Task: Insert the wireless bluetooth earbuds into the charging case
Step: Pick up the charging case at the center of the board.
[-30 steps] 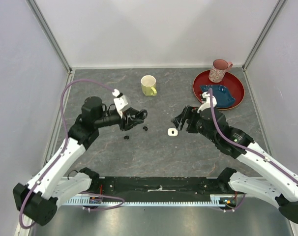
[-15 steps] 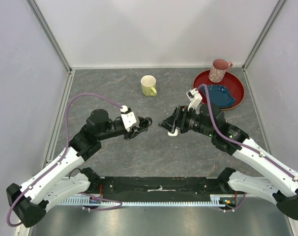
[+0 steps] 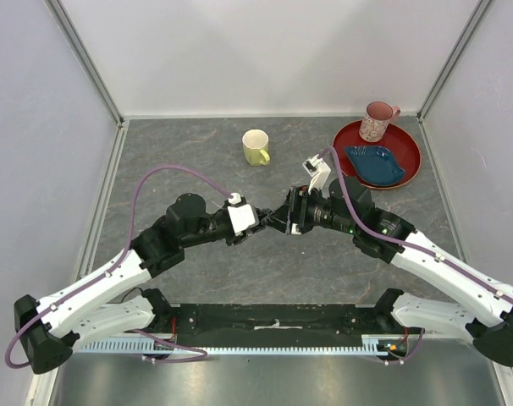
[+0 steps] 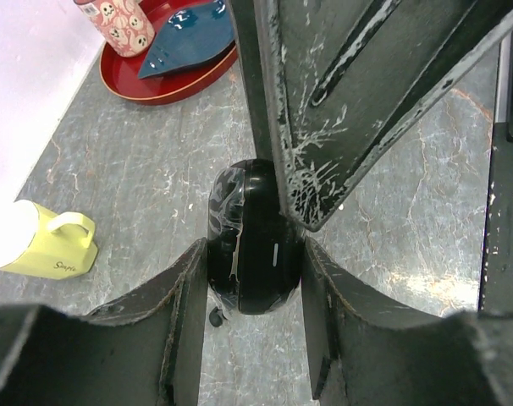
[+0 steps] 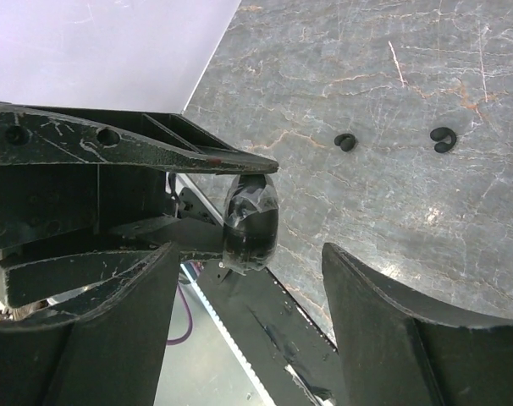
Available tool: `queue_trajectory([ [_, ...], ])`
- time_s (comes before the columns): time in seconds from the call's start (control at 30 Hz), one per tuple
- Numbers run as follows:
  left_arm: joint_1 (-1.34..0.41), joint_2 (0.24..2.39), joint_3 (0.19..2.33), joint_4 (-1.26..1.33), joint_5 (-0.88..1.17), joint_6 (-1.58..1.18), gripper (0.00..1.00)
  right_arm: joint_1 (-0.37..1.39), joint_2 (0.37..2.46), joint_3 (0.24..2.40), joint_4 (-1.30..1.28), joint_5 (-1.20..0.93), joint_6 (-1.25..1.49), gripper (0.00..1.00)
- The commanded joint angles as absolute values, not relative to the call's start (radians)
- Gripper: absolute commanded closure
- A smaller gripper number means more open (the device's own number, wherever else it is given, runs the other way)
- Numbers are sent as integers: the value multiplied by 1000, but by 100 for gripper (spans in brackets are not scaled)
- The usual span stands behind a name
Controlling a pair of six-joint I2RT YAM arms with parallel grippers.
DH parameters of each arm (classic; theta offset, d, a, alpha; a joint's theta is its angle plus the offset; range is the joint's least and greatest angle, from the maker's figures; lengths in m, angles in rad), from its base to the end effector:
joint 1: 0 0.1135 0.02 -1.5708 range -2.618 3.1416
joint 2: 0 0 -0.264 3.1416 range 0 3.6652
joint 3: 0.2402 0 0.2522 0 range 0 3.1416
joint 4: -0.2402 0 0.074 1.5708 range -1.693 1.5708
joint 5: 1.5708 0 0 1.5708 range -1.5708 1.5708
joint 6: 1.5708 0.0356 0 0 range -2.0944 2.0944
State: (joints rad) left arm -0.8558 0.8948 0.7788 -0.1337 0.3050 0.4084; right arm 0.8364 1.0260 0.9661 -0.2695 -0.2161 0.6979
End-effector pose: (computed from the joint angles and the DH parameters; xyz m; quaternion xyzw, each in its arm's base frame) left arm 0.1294 -0.1653 0.3240 0.5363 0.5746 -0.2515 0.5647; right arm 0.1513 0.1790 0.3493 -0.1185 0.8025 0.4645 0.3554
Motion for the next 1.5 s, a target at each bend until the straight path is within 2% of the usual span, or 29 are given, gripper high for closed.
queue_trajectory([
  [0.0,-882,893,825,-121,275,456,98,844,1028,1002,-235,-196,681,27],
  [0.33,-917,897,824,-120,298,442,98,845,1051,999,-232,-192,680,40],
  [0.4,-920,897,822,-120,298,442,98,845,1052,996,-229,-195,681,46],
  [0.57,-922,894,816,-101,295,436,98,847,1060,994,-229,-206,680,50],
  [0.6,-923,896,816,-101,295,436,98,845,1060,994,-229,-210,680,56],
  [0.67,-923,896,816,-94,295,433,98,847,1062,992,-227,-218,680,61],
  [0.87,-925,897,813,-83,288,425,98,845,1065,985,-229,-238,683,61],
  [0.97,-927,896,811,-84,284,425,98,845,1063,985,-233,-241,681,55],
  [1.13,-928,891,810,-83,276,422,98,845,1063,985,-233,-241,683,54],
  [1.23,-930,891,808,-84,275,422,98,845,1060,980,-235,-235,686,59],
  [1.27,-930,891,808,-84,273,422,98,845,1057,979,-233,-232,686,70],
  [1.3,-930,890,807,-84,273,420,98,847,1057,979,-233,-229,684,76],
  [1.37,-930,891,805,-84,270,416,91,845,1051,977,-232,-227,684,88],
  [1.47,-930,894,804,-84,265,382,76,847,1039,973,-229,-213,684,95],
])
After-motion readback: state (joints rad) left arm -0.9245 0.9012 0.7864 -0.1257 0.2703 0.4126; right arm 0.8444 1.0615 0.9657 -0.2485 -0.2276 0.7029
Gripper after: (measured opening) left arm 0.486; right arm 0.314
